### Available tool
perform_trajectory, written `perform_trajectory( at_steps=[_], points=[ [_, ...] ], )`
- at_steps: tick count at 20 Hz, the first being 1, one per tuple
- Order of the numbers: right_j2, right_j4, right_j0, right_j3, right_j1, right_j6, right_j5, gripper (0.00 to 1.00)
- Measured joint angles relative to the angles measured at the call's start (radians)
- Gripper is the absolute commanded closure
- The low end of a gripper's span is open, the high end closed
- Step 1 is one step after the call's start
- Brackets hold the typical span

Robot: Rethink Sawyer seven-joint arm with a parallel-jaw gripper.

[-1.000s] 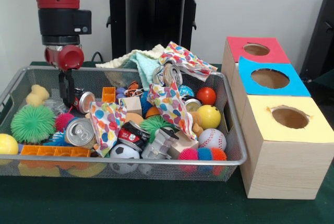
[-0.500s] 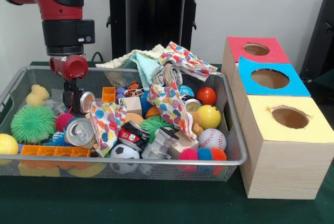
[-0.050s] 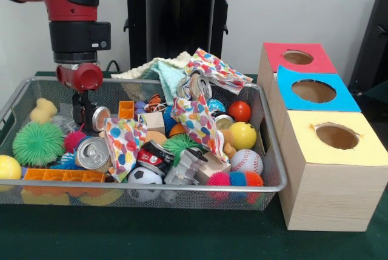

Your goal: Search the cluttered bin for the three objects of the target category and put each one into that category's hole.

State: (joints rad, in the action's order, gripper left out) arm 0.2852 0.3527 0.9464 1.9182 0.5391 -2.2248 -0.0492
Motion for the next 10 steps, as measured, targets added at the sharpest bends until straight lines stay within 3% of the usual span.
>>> perform_trajectory(
  at_steps=[10],
  points=[
    [-0.071,0.000,-0.071,-0.036,0.036,0.000,0.000,0.00]
  ],
)
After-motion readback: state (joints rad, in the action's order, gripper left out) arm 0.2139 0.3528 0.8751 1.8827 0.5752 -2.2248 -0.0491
